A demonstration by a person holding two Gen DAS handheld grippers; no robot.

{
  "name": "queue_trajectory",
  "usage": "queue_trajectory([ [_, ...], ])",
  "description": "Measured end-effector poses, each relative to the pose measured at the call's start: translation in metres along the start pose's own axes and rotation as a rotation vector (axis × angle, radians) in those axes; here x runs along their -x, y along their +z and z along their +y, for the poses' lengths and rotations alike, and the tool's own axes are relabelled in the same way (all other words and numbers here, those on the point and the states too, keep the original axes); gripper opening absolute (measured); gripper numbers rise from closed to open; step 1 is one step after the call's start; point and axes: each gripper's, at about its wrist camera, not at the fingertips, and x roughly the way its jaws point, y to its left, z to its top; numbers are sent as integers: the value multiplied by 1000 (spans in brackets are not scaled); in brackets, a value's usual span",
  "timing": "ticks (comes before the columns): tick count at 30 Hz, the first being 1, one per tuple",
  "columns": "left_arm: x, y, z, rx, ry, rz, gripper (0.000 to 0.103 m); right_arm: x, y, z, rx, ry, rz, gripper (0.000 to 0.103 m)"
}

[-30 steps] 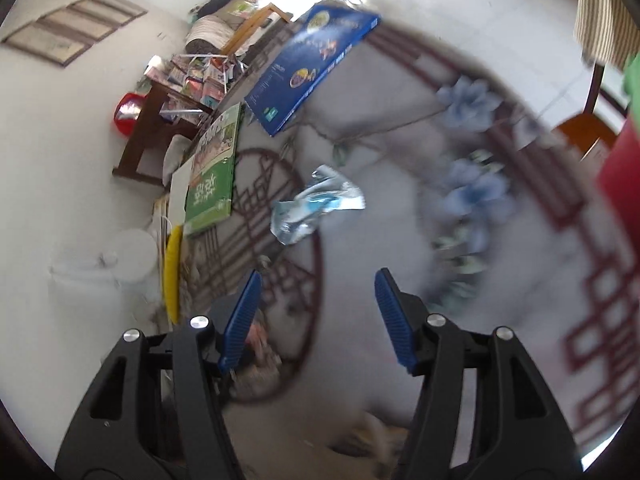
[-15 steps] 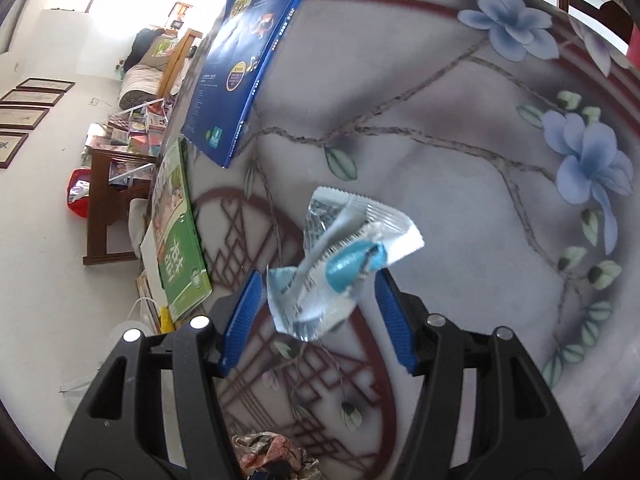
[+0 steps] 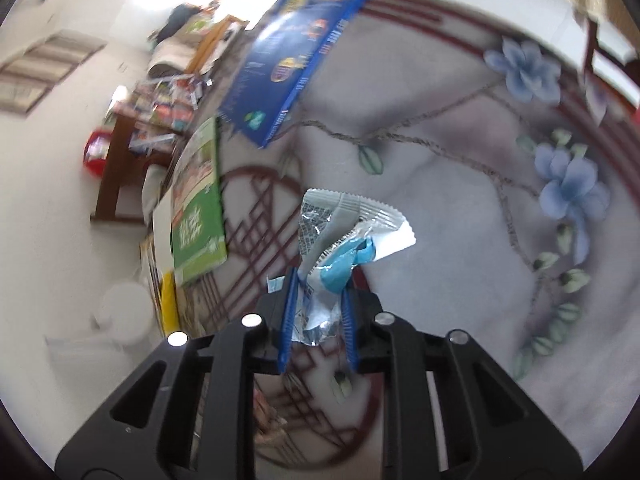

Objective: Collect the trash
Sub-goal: 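Lift the paper wad and plastic wrapper and carry both toward the red bucket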

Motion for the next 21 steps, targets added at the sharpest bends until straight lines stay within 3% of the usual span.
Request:
queue_trajectory([
  [4, 8, 0, -9, -19, -2, -20, 32, 33, -24, 23, 243, -83, -50, 21],
  [9, 15, -2, -22, -44, -1, -30, 32, 65, -59, 35, 434, -152, -102, 21],
  [21, 24, -7, -72, -145, -21, -49, 32, 121, -86, 9, 459, -176, -197, 21],
])
